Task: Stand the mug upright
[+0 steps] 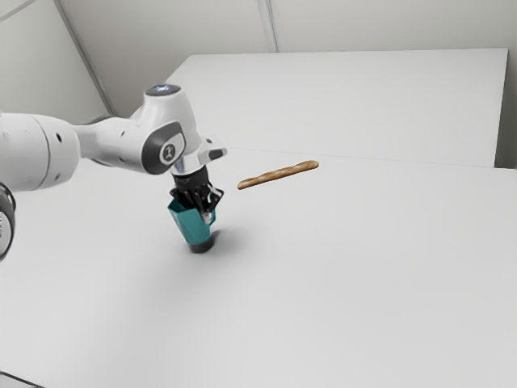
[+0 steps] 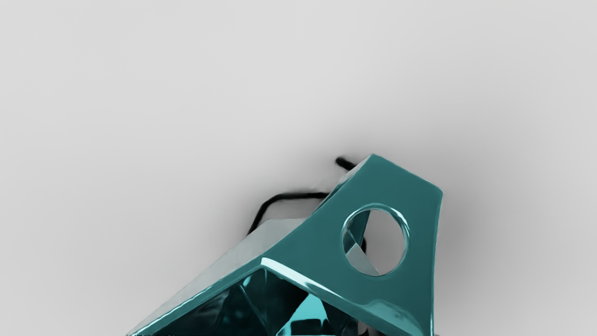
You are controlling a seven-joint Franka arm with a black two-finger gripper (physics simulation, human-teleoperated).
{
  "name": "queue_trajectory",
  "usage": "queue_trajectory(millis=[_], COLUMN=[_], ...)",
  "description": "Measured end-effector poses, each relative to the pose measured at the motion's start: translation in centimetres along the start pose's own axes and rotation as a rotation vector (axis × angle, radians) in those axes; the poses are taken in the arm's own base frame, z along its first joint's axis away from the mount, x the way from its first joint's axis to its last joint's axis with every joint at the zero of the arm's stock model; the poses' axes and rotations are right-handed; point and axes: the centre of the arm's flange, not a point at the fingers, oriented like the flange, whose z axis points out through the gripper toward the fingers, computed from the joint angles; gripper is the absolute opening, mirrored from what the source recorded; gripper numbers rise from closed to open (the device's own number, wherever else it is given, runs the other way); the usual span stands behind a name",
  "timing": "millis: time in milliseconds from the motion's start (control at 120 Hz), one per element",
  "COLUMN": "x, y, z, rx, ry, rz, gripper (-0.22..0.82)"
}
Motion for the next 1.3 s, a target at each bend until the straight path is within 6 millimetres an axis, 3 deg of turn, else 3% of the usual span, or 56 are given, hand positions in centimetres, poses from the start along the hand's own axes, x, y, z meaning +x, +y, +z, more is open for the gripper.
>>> queue_trajectory(millis=[400, 558, 650, 792, 967, 1300], x=[0.4, 0.5, 0.4, 0.1, -0.5, -0.6], y=[0.1, 0.1, 0.1, 0.4, 0.9, 0.6], z=[2.2, 1.4, 0.4, -2.1, -6.4, -20.4], rx=[-0.006, -0.004, -0.002, 0.002, 0.005, 0.018], ry=[-0.006, 0.013, 0.029, 0.067, 0.135, 0.229], rz=[-0.009, -0.009, -0.008, 0.0, 0.011, 0.0], gripper=[-0.17, 0.18, 0.33, 0.46, 0.54, 0.59])
